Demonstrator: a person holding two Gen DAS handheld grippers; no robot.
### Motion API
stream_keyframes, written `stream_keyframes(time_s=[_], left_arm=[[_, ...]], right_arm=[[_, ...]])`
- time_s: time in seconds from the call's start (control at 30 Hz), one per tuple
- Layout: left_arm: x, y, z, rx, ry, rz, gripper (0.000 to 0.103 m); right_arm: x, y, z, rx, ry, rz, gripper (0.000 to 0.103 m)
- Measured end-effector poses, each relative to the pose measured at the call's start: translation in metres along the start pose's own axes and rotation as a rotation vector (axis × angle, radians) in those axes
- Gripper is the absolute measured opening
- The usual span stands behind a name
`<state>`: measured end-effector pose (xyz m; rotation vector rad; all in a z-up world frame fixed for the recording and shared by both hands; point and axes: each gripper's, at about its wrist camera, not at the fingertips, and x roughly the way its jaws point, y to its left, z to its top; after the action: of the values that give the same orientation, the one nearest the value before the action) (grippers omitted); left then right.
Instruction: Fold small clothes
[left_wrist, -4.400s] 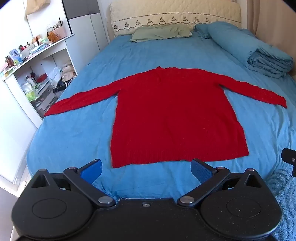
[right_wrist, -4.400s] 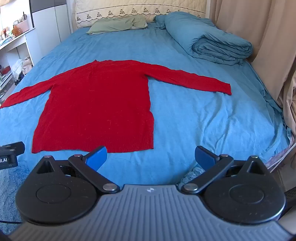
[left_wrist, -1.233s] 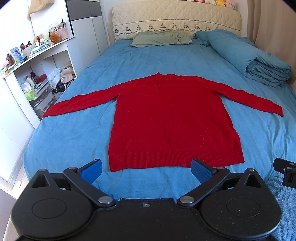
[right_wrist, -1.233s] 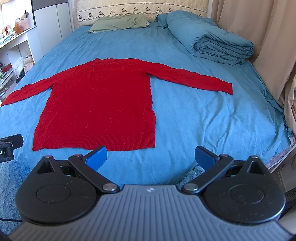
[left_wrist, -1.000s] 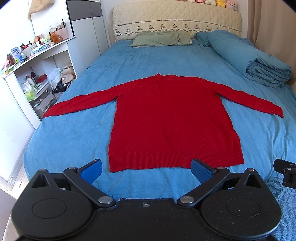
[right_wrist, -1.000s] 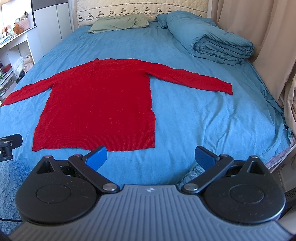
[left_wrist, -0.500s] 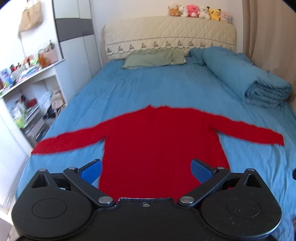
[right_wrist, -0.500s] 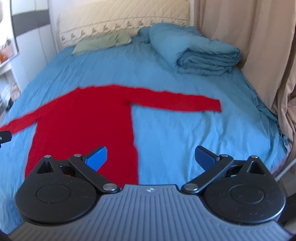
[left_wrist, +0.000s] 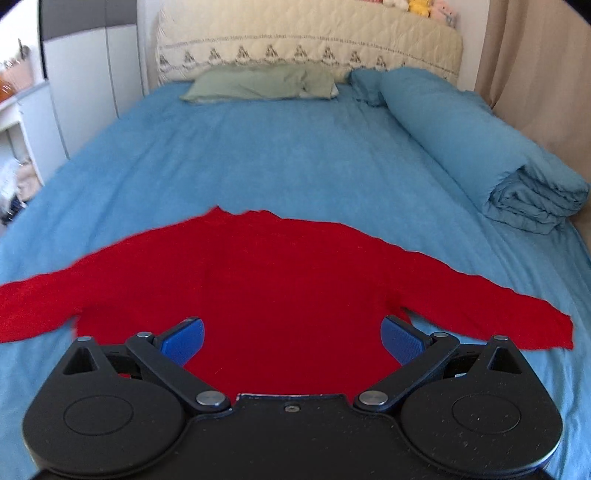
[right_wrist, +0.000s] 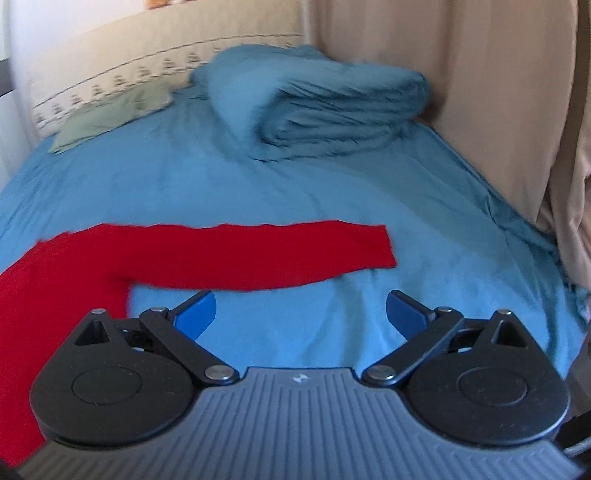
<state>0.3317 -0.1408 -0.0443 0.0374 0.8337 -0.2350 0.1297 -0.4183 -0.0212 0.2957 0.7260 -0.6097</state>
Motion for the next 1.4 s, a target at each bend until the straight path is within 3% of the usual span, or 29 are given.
stream_keyframes(time_s=[0.27,0.43,0.6,0.7,0.8,0.87,0.97,1.03,1.23,1.4], left_arm=[[0.118,-0.019,0.006,-0.023,0.096,-0.023,0.103],[0.153,-0.023,0.008,-0.011,0.087,0.004,0.103],[0.179,-0.028,0.007,0.003,0.088,0.017,0.103],[0.19,-0.03,0.004,0.018,0.094,0.032,0.103],[0.198,-0.028,0.002,0.033,0.101,0.052,0.103],[0.203,-0.027,0.002,0.038,0.103,0.06,0.103],[0.21,-0.023,0.004,0.035,0.106,0.064,0.103],[0.211,-0.024,0.003,0.036,0.109,0.065,0.103],[0.212,-0.02,0.007,0.04,0.115,0.056,0.103],[0.191,-0.001,0.018,0.015,0.095,0.052,0.103]], right_arm=[[0.117,-0.046,-0.007,0.124,0.049,-0.049,0.103],[0.174,-0.065,-0.013,0.22,0.093,-0.036,0.088],[0.208,-0.084,-0.021,0.363,0.087,-0.035,0.084],[0.215,-0.092,-0.022,0.425,0.041,-0.033,0.08],[0.22,-0.096,-0.019,0.463,0.011,-0.043,0.068],[0.222,-0.098,-0.017,0.49,0.0,-0.052,0.049],[0.223,-0.099,-0.014,0.51,-0.005,-0.042,0.028],[0.221,-0.095,-0.011,0.501,-0.009,-0.034,0.021],[0.205,-0.065,0.011,0.417,-0.032,-0.006,0.02],[0.179,-0.006,0.046,0.348,-0.102,0.134,0.02]])
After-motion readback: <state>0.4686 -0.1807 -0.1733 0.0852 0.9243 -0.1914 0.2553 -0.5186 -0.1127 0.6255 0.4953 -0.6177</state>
